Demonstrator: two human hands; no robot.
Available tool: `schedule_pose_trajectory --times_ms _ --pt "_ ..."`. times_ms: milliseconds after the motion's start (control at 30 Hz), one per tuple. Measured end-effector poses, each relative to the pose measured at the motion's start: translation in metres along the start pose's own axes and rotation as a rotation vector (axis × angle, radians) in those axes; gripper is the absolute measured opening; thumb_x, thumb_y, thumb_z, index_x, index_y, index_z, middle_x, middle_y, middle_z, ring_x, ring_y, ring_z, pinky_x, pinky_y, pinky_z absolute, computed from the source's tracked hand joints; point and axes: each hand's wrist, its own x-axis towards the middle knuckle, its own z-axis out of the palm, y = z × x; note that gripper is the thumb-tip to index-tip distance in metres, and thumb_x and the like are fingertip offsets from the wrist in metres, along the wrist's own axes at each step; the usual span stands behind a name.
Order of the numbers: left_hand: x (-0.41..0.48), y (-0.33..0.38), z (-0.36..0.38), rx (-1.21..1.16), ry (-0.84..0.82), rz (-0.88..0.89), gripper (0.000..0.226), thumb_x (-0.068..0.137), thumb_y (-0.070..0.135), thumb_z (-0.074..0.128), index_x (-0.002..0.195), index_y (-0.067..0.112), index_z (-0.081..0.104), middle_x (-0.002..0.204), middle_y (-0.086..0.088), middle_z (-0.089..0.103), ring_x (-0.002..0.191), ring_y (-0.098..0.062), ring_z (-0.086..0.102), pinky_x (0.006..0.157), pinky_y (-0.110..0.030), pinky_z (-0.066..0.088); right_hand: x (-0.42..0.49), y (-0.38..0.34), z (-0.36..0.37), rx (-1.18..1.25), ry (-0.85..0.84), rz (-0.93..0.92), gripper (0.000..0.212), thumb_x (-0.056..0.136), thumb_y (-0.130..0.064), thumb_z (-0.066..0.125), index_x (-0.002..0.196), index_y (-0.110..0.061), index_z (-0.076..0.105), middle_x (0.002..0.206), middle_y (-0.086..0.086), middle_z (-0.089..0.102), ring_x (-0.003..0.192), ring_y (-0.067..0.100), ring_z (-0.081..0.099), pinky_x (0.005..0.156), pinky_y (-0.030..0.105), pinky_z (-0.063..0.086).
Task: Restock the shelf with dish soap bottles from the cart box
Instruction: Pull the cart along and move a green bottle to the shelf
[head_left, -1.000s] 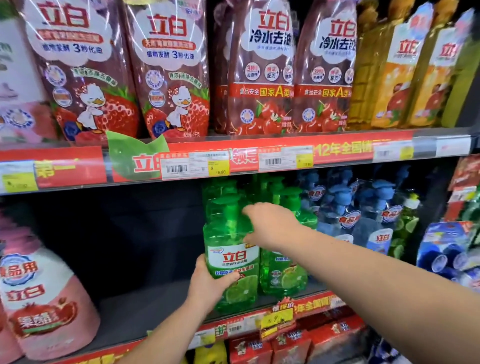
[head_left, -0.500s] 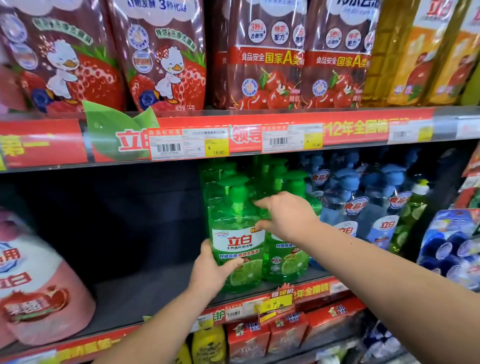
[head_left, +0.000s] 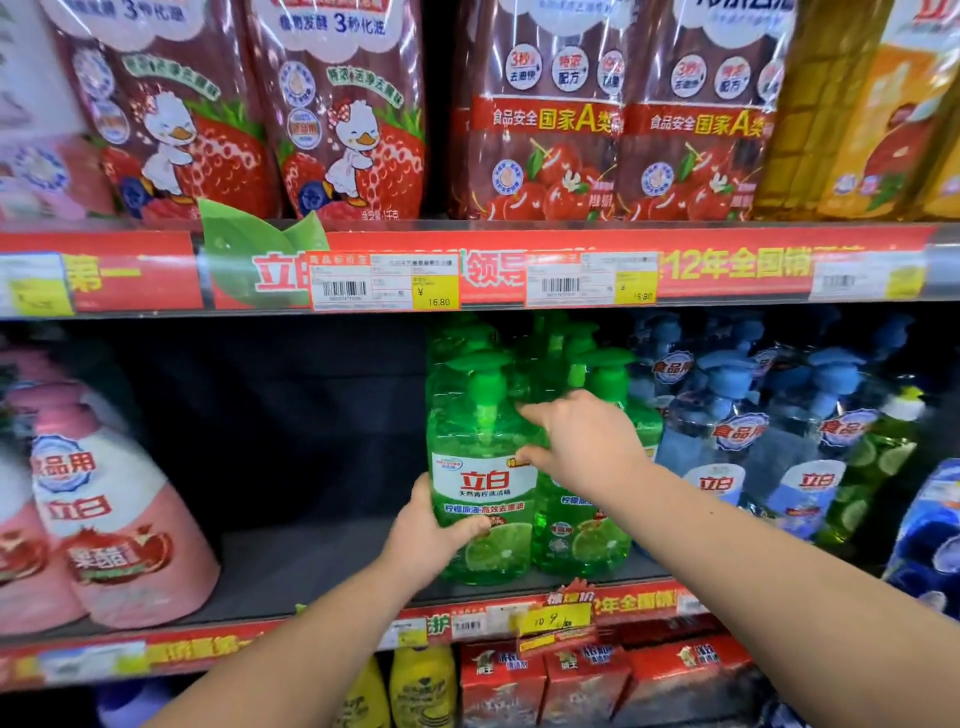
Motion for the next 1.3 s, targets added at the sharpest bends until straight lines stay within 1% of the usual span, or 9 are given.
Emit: schedule_pose_trajectory --times_ms 133,233,333,433,600,767,1000,1133,1300 --pt "-0.002 0.007 -0.005 0.049 -0.021 -0.031 0.071 0.069 0.035 0.08 0.128 0.023 0.041 0.101 0.015 0.058 0.095 -0.008 0.056 0.078 -0.022 0.041 -0.004 0.0 0.003 -0.008 -0.007 -0.064 0.06 0.089 -0.046 0.054 0.141 -0.021 0.039 0.126 0.006 0.06 0.12 0.026 0.047 0.089 0.039 0.047" --pt "-0.007 0.011 -0.013 0.136 0.019 -0.025 0.074 0.07 0.033 0.078 0.131 0.017 0.039 0.118 0.002 0.059 0.11 -0.014 0.055 0.087 -0.025 0.042 -0.009 -0.003 0.002 0.103 0.04 -0.055 0.065 0.086 -0.045 0.057 0.141 -0.019 0.035 0.136 0.006 0.047 0.123 0.027 0.045 0.095 0.039 0.044" --pt "-0.024 0.007 -0.029 0.327 0.09 -0.056 0.089 0.077 0.043 0.071 0.145 0.011 0.024 0.146 -0.011 0.038 0.132 -0.022 0.039 0.105 -0.03 0.035 -0.014 -0.015 0.001 0.263 0.218 -0.146 0.054 0.083 -0.035 0.062 0.131 -0.015 0.046 0.134 0.007 0.043 0.12 0.029 0.045 0.097 0.038 0.041" --pt "-0.051 -0.004 -0.047 0.476 0.168 -0.108 0.081 0.081 0.049 0.063 0.144 0.014 0.027 0.147 -0.01 0.035 0.133 -0.025 0.039 0.108 -0.035 0.034 -0.019 -0.04 0.007 0.299 0.267 -0.371 0.042 0.078 -0.027 0.067 0.116 -0.012 0.06 0.121 0.01 0.054 0.109 0.034 0.052 0.092 0.041 0.043" --pt "-0.104 -0.021 -0.087 0.784 0.243 -0.178 0.075 0.082 0.053 0.056 0.141 0.015 0.029 0.143 -0.007 0.038 0.13 -0.027 0.039 0.104 -0.042 0.037 -0.031 -0.09 0.031 0.21 0.062 -0.546 0.053 0.086 -0.047 0.054 0.133 -0.025 0.044 0.138 -0.003 0.042 0.13 0.023 0.036 0.107 0.039 0.029" --pt "-0.181 -0.043 -0.142 1.131 0.302 -0.243 0.073 0.084 0.058 0.047 0.14 0.016 0.027 0.143 -0.006 0.035 0.132 -0.028 0.033 0.104 -0.044 0.033 -0.048 -0.152 0.043 0.136 -0.101 -0.646 0.065 0.087 -0.053 0.05 0.143 -0.027 0.03 0.153 -0.005 0.025 0.144 0.024 0.016 0.114 0.048 0.014" --pt "-0.346 -0.084 -0.221 1.162 0.385 -0.498 0.075 0.085 0.059 0.044 0.144 0.019 0.022 0.153 -0.007 0.023 0.141 -0.03 0.019 0.111 -0.046 0.021 -0.119 -0.293 0.034 0.156 -0.187 -0.827 0.066 0.084 -0.054 0.051 0.14 -0.025 0.032 0.148 0.0 0.033 0.139 0.026 0.024 0.111 0.046 0.022" --pt "-0.46 -0.097 -0.271 1.119 0.412 -0.703 0.079 0.086 0.06 0.043 0.147 0.02 0.015 0.157 -0.007 0.014 0.144 -0.032 0.009 0.114 -0.051 0.012 -0.193 -0.39 0.02 0.188 -0.265 -0.997 0.067 0.086 -0.054 0.05 0.142 -0.024 0.029 0.151 0.001 0.028 0.143 0.028 0.017 0.114 0.052 0.016" --pt "-0.585 -0.105 -0.316 1.139 0.521 -0.859 0.076 0.086 0.059 0.045 0.146 0.02 0.018 0.154 -0.007 0.019 0.142 -0.032 0.013 0.113 -0.048 0.018 -0.287 -0.491 0.0 0.26 -0.283 -1.162 0.067 0.086 -0.054 0.05 0.143 -0.027 0.028 0.151 -0.002 0.027 0.144 0.027 0.016 0.114 0.052 0.014"
